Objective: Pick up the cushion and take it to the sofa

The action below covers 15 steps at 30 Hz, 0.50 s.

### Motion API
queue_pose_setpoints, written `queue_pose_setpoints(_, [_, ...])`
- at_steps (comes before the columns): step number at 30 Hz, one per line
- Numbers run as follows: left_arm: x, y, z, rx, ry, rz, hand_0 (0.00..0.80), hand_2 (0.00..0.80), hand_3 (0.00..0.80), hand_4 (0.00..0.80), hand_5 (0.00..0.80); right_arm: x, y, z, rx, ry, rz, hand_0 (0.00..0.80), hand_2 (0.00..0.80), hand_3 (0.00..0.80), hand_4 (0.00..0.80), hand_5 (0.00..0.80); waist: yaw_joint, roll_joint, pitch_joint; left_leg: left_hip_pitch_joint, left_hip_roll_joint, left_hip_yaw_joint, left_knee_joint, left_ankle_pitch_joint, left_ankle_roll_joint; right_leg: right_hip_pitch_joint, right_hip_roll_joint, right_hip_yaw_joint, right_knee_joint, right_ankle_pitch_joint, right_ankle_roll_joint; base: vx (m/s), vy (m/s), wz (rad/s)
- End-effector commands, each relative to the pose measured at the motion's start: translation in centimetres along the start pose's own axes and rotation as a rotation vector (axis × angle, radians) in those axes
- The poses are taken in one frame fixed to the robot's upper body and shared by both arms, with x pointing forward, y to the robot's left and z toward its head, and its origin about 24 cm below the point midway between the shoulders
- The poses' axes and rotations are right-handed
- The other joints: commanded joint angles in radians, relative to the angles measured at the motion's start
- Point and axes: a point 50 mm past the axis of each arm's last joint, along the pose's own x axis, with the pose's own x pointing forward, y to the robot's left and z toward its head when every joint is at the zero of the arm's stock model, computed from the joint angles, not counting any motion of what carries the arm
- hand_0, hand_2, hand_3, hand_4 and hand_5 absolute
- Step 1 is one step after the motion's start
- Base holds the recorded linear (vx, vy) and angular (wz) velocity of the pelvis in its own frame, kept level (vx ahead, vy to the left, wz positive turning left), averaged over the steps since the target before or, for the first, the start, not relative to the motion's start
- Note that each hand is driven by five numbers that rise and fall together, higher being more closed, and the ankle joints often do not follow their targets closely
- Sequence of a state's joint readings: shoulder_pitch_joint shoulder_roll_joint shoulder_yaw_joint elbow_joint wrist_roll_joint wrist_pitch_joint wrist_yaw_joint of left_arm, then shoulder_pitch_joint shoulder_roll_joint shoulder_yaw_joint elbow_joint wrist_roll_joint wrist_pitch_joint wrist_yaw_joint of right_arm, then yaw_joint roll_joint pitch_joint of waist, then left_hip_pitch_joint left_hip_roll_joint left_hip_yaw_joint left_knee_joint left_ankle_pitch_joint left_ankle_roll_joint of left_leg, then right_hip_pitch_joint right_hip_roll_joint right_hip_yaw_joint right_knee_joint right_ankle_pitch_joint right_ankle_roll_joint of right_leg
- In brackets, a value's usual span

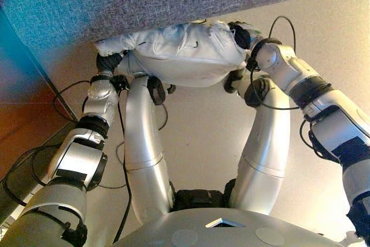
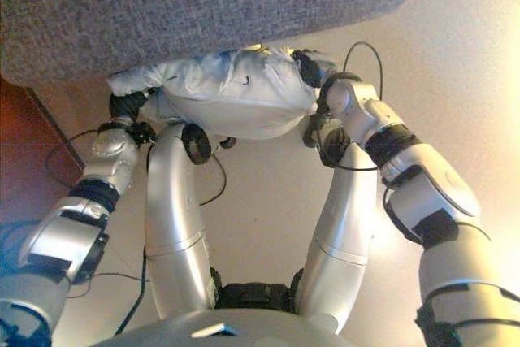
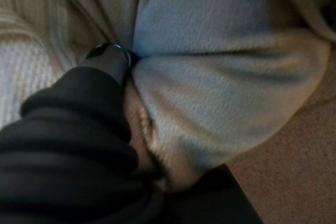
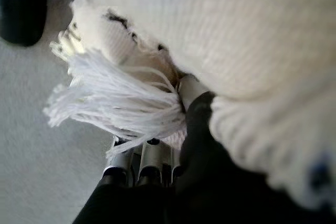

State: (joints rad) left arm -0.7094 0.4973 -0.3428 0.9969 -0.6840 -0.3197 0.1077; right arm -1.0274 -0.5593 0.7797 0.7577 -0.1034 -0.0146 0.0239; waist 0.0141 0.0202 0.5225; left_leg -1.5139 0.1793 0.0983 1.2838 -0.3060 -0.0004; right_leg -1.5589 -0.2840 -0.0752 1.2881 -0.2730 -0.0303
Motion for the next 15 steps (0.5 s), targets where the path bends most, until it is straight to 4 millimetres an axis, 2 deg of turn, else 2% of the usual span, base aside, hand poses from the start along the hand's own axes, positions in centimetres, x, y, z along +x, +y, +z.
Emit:
queue_pose_setpoints(1, [0.5,-3.0,3.5,-0.129,-0.186,-0.089,0.800,0.800,0.800,0.800,0.800,-0.1,0.1,1.2,0.112,-0.079,-0.030,0.800,0.800,0.800,0.800,0.800,-0.020,0.053,-0.002,0.064,0.012,-0.050,-0.014,-0.044,-0.067,0.096,-0.008,0.059,-0.066,-0.014,0.047,0.000,0.000,0.00])
queue_pose_setpoints(5, [-0.2,-3.7,2.9,-0.123,-0.196,-0.084,0.800,0.800,0.800,0.800,0.800,-0.5,1.0,1.0,0.173,-0.093,-0.038,0.800,0.800,0.800,0.800,0.800,-0.022,0.048,-0.002,0.117,0.018,-0.051,-0.075,-0.024,-0.074,0.146,-0.001,0.054,-0.131,0.020,0.058,-0.004,-0.006,-0.02])
queue_pose_setpoints(10, [-1.7,-4.1,1.3,-0.163,-0.208,-0.059,0.800,0.800,0.800,0.800,0.800,-1.4,2.7,0.2,0.284,-0.092,-0.058,0.800,0.800,0.800,0.800,0.800,-0.022,0.037,-0.002,0.210,0.033,-0.050,-0.215,0.035,-0.099,0.231,0.014,0.039,-0.243,0.082,0.079,-0.020,-0.020,-0.09])
queue_pose_setpoints(15, [-3.0,-4.8,0.2,-0.205,-0.218,-0.055,0.800,0.800,0.800,0.800,0.800,-2.6,4.6,-0.4,0.396,-0.123,-0.065,0.800,0.800,0.800,0.800,0.800,-0.022,0.021,-0.002,0.397,0.042,-0.032,-0.465,0.134,-0.126,0.410,0.006,-0.001,-0.454,0.157,0.111,-0.011,-0.060,-0.07])
